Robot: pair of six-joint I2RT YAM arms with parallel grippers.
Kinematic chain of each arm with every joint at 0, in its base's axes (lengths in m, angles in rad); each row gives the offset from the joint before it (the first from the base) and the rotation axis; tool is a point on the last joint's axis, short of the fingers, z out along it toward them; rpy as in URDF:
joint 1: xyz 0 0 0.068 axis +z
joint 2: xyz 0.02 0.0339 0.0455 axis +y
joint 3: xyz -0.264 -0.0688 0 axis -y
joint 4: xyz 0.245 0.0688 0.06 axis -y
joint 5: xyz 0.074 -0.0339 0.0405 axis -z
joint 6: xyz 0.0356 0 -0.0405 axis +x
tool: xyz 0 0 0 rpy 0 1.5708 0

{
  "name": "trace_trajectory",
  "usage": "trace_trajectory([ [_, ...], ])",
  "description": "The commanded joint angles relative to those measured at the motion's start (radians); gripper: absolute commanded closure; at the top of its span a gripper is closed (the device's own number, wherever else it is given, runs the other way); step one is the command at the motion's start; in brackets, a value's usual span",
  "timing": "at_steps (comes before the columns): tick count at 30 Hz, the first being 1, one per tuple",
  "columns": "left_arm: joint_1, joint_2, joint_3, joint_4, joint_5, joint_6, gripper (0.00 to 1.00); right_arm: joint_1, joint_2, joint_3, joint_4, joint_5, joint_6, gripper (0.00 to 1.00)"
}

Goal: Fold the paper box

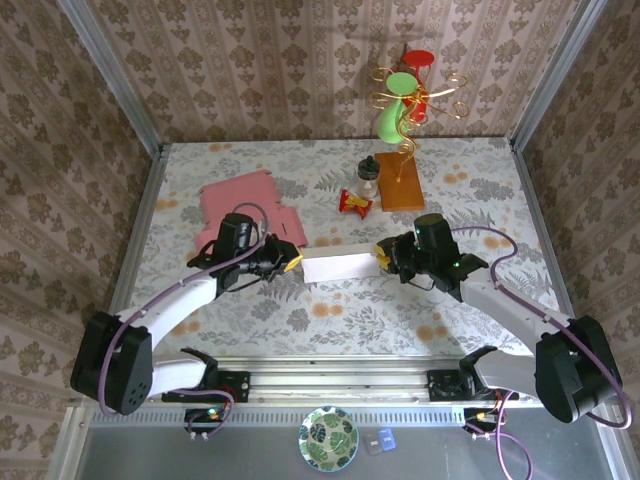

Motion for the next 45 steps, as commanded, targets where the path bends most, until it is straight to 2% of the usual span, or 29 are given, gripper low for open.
trace_trajectory([
  [1,0.006,0.055,-0.096,-0.149,-0.078,-0.006,0.92,-0.003,0.044,-0.061,-0.161,0.032,0.034,0.75],
  [3,0.006,0.059,-0.106,-0.137,-0.074,-0.001,0.96,-0.003,0.043,-0.064,-0.164,0.032,0.037,0.78],
  [7,0.006,0.069,-0.086,-0.154,-0.067,0.031,0.97,-0.003,0.039,-0.060,-0.179,0.034,0.037,0.80],
  [11,-0.002,0.074,-0.038,-0.173,-0.080,0.077,0.98,-0.002,0.026,-0.043,-0.201,0.032,0.016,0.79],
  [14,-0.016,0.070,-0.012,-0.182,-0.104,0.097,0.99,-0.003,-0.005,-0.009,-0.233,0.039,-0.029,0.69],
  [20,-0.046,0.064,0.028,-0.197,-0.128,0.132,1.00,0.002,-0.128,0.019,-0.179,0.128,0.000,0.39],
  [23,-0.071,0.064,0.043,-0.203,-0.143,0.149,1.00,0.010,-0.142,0.009,-0.127,0.153,0.076,0.30],
  [27,-0.107,0.072,0.056,-0.193,-0.166,0.165,1.00,0.015,-0.093,-0.004,-0.058,0.136,0.139,0.27],
  [32,-0.156,0.078,0.073,-0.169,-0.187,0.190,1.00,0.015,-0.029,0.003,-0.016,0.118,0.176,0.27],
  [36,-0.209,0.095,0.103,-0.184,-0.212,0.259,1.00,0.008,0.003,-0.003,0.008,0.106,0.160,0.30],
  [40,-0.271,0.109,0.138,-0.235,-0.280,0.356,0.99,-0.007,0.001,-0.050,0.021,0.069,0.121,0.38],
  [45,-0.290,0.113,0.140,-0.196,-0.291,0.378,0.96,-0.027,-0.095,-0.161,0.025,0.069,0.090,0.54],
])
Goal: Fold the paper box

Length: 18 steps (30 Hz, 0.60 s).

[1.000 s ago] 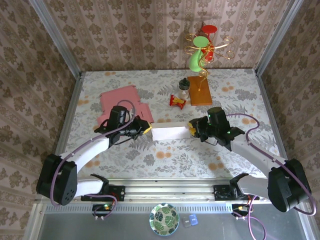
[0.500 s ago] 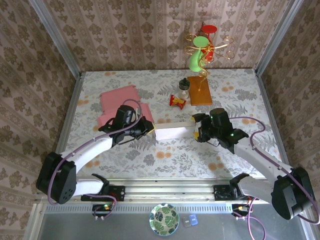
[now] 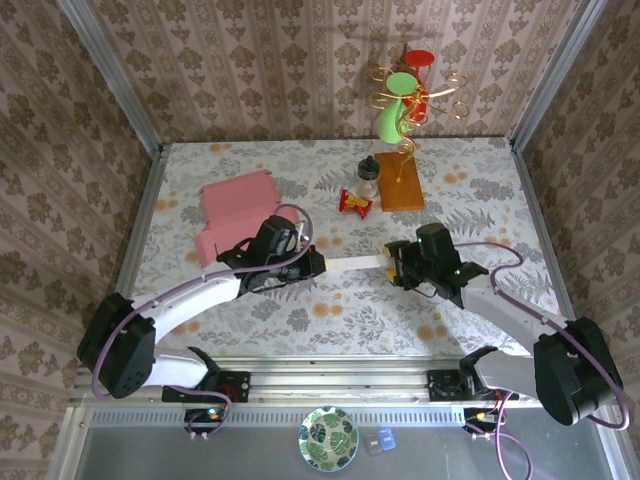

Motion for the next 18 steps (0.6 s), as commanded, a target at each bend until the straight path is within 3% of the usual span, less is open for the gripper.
trace_trajectory([
  [1,-0.005,0.022,-0.007,-0.064,-0.049,0.063,0.94,-0.015,-0.081,-0.070,0.003,-0.001,-0.029,0.54],
  [3,-0.007,0.026,-0.001,-0.049,-0.035,0.063,0.89,-0.020,-0.122,-0.104,0.016,0.011,-0.046,0.54],
  [5,-0.008,0.036,0.003,-0.037,-0.014,0.053,0.81,-0.027,-0.140,-0.129,0.019,0.013,-0.071,0.48],
  [10,0.020,0.055,0.003,-0.035,0.026,-0.013,0.76,-0.062,-0.092,-0.152,-0.022,-0.084,-0.118,0.37],
  [13,0.053,0.071,-0.006,-0.055,0.050,-0.090,0.74,-0.069,-0.123,-0.094,-0.190,-0.073,-0.191,0.34],
  [18,0.074,0.131,0.010,-0.090,0.103,-0.192,0.67,-0.075,-0.138,0.051,-0.365,-0.032,-0.402,0.37],
])
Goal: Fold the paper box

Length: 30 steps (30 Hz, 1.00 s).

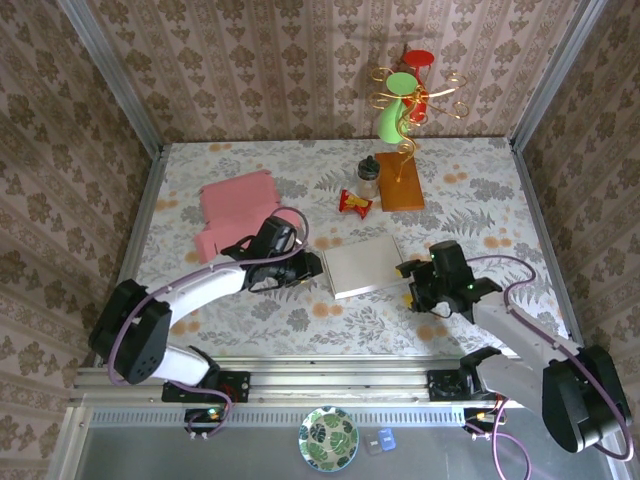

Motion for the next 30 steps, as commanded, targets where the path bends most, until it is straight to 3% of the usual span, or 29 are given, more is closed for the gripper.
trace_trajectory([
  [1,-0.003,0.052,0.017,-0.024,0.062,-0.103,0.66,-0.006,0.006,0.153,-0.193,0.024,-0.237,0.38],
  [7,-0.032,0.183,0.090,0.005,0.075,-0.162,0.65,-0.003,0.083,0.335,-0.410,0.014,-0.513,0.40],
  [15,-0.047,0.276,0.120,0.080,0.062,-0.191,0.65,-0.002,0.052,0.356,-0.422,-0.040,-0.552,0.40],
  [19,-0.052,0.315,0.146,0.074,0.055,-0.189,0.71,-0.003,0.031,0.381,-0.465,-0.035,-0.582,0.40],
  [23,-0.063,0.347,0.181,0.080,0.048,-0.188,0.84,-0.003,0.007,0.447,-0.568,0.036,-0.634,0.44],
  [30,-0.097,0.458,0.303,0.064,0.052,-0.165,0.90,-0.007,-0.037,0.567,-0.747,0.225,-0.715,0.44],
])
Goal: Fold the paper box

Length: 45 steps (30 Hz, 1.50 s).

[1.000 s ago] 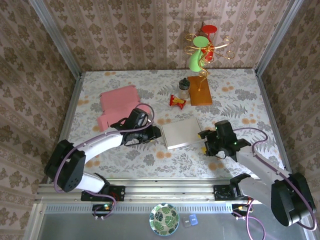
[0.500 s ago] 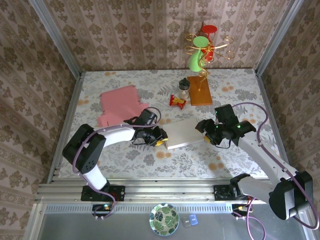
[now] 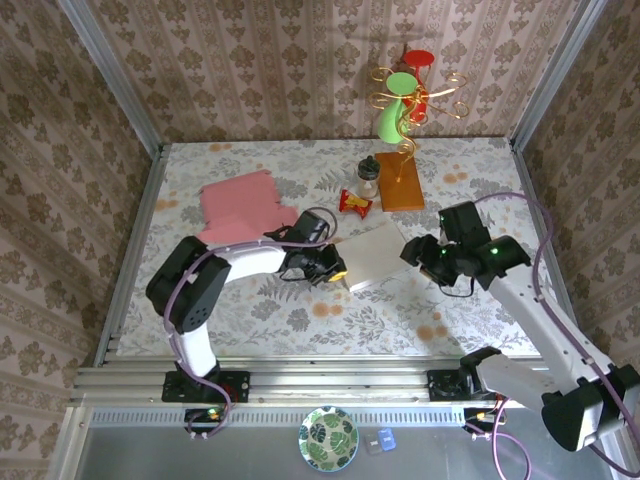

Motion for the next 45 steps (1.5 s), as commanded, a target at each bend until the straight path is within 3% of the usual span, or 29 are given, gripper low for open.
trace_trajectory([
  [1,-0.018,0.068,0.067,-0.030,-0.011,0.029,0.90,-0.008,-0.037,0.057,-0.139,0.124,-0.069,0.44],
  [13,-0.073,0.291,0.389,-0.112,0.015,0.074,0.91,-0.024,-0.136,0.066,-0.215,0.143,-0.100,0.44],
  [29,-0.117,0.517,0.676,-0.057,0.055,0.063,0.90,-0.039,-0.238,0.055,-0.279,0.139,-0.123,0.44],
  [38,-0.112,0.439,0.677,-0.079,0.034,0.107,0.71,-0.045,-0.208,0.062,-0.232,0.116,-0.128,0.40],
  [45,-0.083,0.276,0.528,-0.041,0.007,0.117,0.63,-0.049,-0.149,0.082,-0.164,0.099,-0.126,0.38],
])
